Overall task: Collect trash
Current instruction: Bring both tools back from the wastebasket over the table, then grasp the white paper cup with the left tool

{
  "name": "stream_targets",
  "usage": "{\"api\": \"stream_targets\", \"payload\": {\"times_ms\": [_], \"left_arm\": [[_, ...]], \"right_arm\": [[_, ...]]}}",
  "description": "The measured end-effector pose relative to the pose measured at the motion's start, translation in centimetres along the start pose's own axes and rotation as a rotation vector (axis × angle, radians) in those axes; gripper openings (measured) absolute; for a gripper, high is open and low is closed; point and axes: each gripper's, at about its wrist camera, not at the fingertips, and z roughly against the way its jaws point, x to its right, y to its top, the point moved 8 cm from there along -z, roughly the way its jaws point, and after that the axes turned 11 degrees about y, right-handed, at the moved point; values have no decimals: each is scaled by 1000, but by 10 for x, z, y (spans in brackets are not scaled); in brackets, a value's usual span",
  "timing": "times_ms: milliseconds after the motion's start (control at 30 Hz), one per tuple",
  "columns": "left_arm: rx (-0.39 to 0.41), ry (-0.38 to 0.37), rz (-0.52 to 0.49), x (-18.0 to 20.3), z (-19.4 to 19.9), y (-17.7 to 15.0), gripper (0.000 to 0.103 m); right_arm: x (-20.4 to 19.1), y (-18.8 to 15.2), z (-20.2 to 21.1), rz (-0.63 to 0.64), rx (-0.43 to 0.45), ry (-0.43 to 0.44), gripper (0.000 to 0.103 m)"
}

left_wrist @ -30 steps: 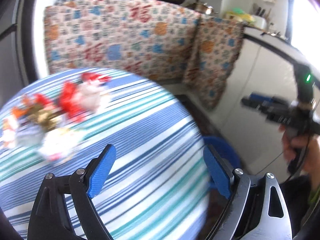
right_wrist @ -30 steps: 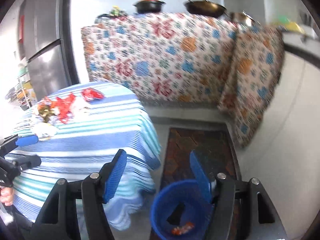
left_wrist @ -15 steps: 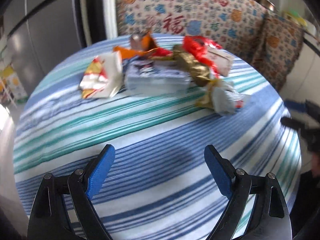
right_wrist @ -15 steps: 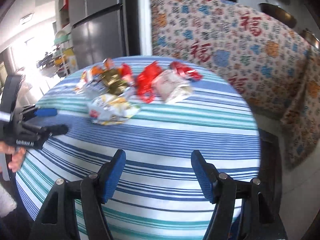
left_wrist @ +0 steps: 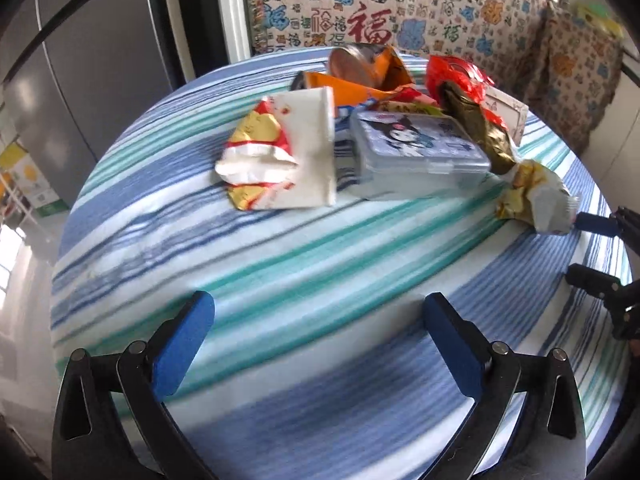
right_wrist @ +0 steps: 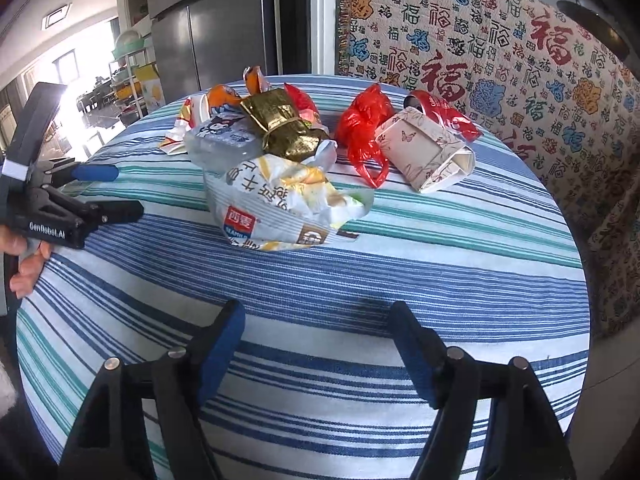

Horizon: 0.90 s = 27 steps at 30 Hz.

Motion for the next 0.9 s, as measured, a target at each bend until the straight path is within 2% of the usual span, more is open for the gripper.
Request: {"api": "stream_targets", "payload": {"times_ms": [167, 333, 433, 467, 533, 667, 800, 900], "left_arm": [[8, -30, -32, -15, -13, 14, 103], [21, -98, -120, -15, -21, 24, 103], [32, -183, -73, -25, -18, 28, 103], [36, -188, -60, -27, -19, 31, 103], [49, -150, -31, -40, -23, 38, 102], [94, -178, 21, -51, -24, 63, 102], [91, -189, -5, -51, -43, 92, 102], [75, -243, -36, -44, -56, 104, 102]], "right_arm": [[1, 0, -1, -2, 3, 0, 81], [1, 0, -1, -2, 3, 1, 82], [1, 0, -1, -2, 2, 2, 82], [1, 0, -1, -3, 2, 2, 82], [1, 0, -1, -2, 2, 3, 82], [0, 0, -2, -1, 0, 6, 83], [0, 2, -4, 0, -2, 7, 85], [0, 3, -4, -2, -2, 8, 85]]}}
